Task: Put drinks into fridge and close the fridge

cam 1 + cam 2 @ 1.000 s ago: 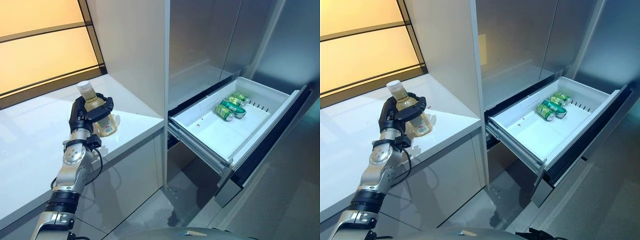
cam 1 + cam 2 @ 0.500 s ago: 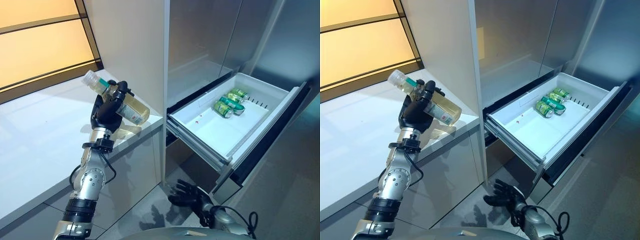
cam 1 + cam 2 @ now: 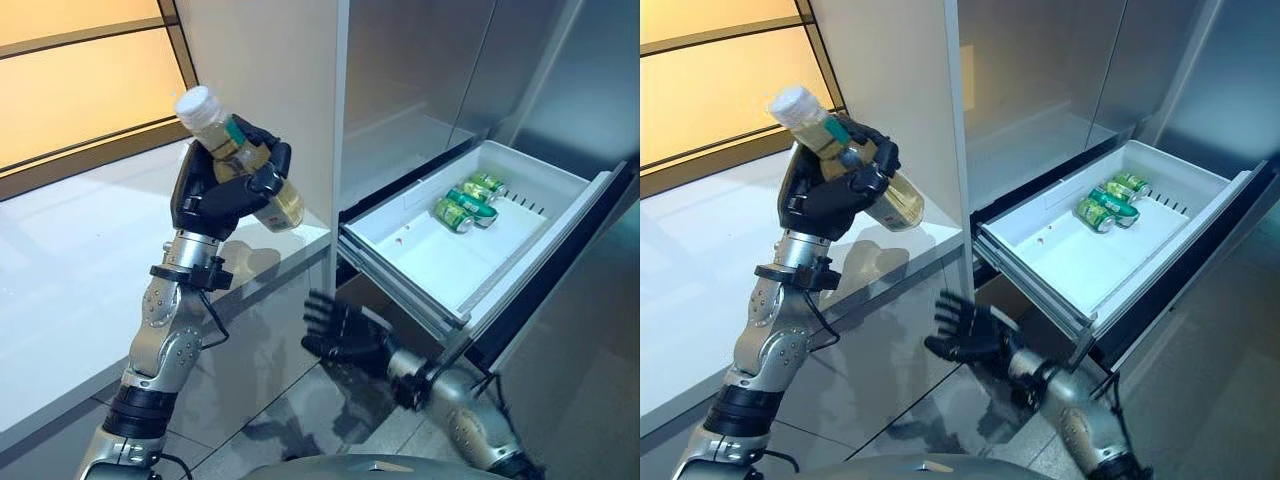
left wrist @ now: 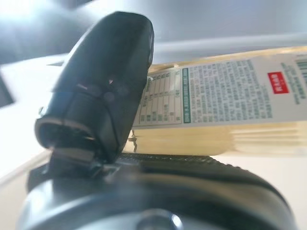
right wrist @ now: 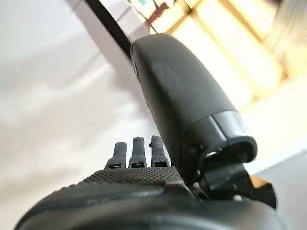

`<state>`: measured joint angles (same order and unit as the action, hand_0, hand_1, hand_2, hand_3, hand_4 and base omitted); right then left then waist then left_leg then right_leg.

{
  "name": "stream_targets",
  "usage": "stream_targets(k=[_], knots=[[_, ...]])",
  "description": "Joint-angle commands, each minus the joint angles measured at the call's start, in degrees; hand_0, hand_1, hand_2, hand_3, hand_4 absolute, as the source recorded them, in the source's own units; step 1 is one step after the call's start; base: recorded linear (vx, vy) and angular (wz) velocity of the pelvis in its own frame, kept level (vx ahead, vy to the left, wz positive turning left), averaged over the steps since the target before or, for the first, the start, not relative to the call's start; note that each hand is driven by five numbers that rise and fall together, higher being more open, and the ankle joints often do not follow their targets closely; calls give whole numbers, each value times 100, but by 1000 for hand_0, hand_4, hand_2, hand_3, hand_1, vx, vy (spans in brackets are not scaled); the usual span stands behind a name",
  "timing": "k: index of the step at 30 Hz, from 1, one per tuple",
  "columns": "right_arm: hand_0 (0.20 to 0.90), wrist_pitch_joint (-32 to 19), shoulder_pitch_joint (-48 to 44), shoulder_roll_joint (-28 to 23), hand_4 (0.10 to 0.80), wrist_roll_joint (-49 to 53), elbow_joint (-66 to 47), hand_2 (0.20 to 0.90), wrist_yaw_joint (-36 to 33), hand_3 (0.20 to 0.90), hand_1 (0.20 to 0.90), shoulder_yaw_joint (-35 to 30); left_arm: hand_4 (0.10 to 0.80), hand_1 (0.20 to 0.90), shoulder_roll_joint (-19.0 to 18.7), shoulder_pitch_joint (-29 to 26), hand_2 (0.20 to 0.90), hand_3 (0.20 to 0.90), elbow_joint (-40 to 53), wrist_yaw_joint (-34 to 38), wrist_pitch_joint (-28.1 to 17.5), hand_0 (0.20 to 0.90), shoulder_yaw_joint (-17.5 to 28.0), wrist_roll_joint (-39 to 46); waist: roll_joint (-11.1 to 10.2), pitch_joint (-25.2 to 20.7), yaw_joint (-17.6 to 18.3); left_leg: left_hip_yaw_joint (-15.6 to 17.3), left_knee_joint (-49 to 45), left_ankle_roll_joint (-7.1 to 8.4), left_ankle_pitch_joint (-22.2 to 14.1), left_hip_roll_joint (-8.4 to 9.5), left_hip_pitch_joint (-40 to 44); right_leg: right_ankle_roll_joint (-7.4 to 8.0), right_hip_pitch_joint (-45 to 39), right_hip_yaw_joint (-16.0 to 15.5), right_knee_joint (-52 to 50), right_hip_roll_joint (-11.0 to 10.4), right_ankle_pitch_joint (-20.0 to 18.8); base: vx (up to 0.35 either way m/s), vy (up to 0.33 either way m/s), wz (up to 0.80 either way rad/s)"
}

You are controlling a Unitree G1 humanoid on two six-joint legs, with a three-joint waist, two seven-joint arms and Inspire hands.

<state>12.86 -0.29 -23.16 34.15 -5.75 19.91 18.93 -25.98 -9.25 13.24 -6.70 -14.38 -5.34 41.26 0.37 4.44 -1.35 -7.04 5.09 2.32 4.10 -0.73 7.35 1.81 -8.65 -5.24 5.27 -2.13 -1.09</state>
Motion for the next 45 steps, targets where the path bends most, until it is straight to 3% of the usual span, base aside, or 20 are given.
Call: stream_targets(k=[1,11,18,33,45], knots=[[900,-532,-1213,-77,800,96,-1061,900,250,900,900,-371,100,300,-235,-1083,300,200,495,-195,-881,300,82,30,-150,-332,101,327,-9,-327,-312,328,17,30,26,253,-49,33,-103,-8,-3,-14],[900,-191,-1794,-609,800,-42,-1494,900,341,900,900,-410,100,300,-286,-1249,300,200,575,-283,-611,300,-257,-126,-203,-339,137,388,-9,-340,-328,291,54,22,6,310,-63,49,-96,-7,-8,-5],[900,20,-2233,-780,800,-133,-1496,900,335,900,900,-39,100,300,-272,-1555,300,200,587,-57,-498,300,-664,-347,-236,-333,159,398,-9,-328,-332,270,73,12,-22,317,-63,53,-89,-3,-4,-1],[900,-60,-2670,-575,800,-20,-1424,900,-379,900,900,178,100,300,-129,-1543,300,200,549,-185,-125,300,-1081,-391,-242,-343,82,504,-9,-303,-323,226,53,42,0,234,-27,52,-114,-1,-1,0],[900,-161,-2707,-390,800,136,-1257,900,-1153,900,900,-139,100,300,-69,-1518,300,200,571,-153,-271,300,-1080,-561,-242,-356,79,570,-9,-299,-325,204,29,55,22,184,-27,30,-125,0,0,0]])
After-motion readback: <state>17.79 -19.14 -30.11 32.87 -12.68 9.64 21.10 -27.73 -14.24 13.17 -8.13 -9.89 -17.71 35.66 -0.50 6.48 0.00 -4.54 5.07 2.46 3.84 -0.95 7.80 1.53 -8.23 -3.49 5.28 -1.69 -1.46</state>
